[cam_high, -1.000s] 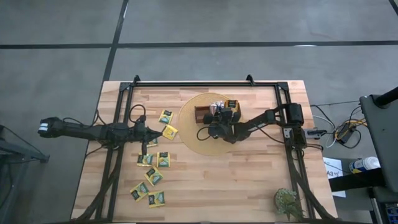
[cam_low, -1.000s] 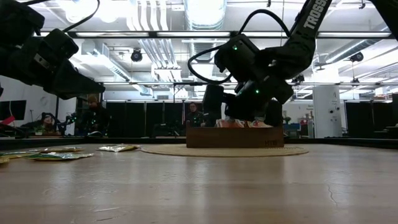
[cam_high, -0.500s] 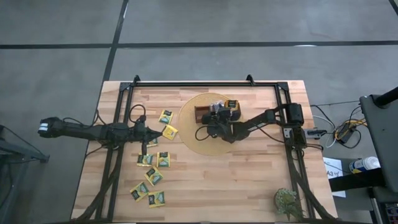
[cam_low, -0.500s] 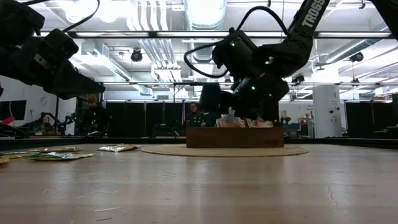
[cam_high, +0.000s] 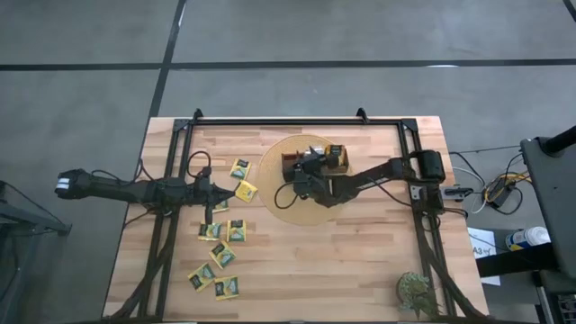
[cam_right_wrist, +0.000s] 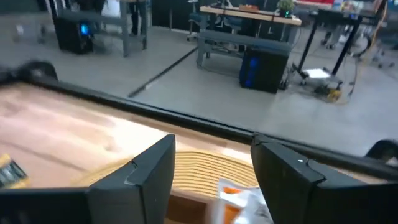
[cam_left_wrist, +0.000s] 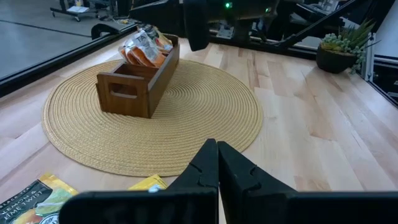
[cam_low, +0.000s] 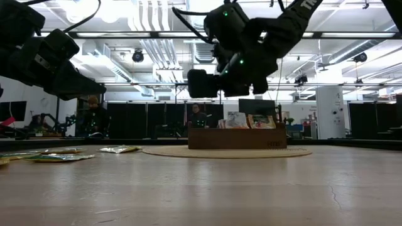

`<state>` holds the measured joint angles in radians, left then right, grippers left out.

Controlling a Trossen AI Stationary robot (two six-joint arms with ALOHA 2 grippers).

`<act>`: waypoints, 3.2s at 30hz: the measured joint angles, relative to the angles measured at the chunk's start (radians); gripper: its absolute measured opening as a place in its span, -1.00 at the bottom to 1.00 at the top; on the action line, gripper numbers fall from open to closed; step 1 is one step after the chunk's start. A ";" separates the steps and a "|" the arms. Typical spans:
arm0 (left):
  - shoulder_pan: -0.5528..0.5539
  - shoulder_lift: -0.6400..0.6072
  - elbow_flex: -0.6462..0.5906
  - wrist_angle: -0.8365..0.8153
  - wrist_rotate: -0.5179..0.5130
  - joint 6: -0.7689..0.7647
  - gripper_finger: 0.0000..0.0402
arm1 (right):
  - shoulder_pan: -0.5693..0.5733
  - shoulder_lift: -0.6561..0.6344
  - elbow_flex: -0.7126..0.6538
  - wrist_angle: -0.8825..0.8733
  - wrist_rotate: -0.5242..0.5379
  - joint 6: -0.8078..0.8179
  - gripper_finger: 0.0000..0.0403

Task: Pick & Place Tea
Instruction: Put the white tea bag into the middle section of the wooden organizer

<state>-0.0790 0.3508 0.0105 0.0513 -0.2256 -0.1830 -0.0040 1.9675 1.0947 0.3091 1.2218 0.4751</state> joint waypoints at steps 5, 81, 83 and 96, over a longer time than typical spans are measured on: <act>0.000 0.000 0.000 0.000 0.000 0.000 -1.00 | 0.009 -0.073 -0.018 -0.224 -0.063 -0.027 -0.02; 0.000 0.000 0.000 0.000 0.000 0.000 -1.00 | -0.065 -0.165 -0.144 -0.384 -0.521 0.068 -0.65; 0.000 0.000 0.000 0.000 0.000 0.000 -1.00 | -0.064 -0.175 -0.144 -0.386 -0.511 0.071 -0.64; 0.000 0.000 0.000 0.000 0.000 0.000 -1.00 | -0.048 -0.219 -0.144 -0.400 -0.699 0.002 -0.69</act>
<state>-0.0790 0.3508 0.0105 0.0513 -0.2260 -0.1830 -0.0517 1.7486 0.9505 -0.0904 0.5226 0.4766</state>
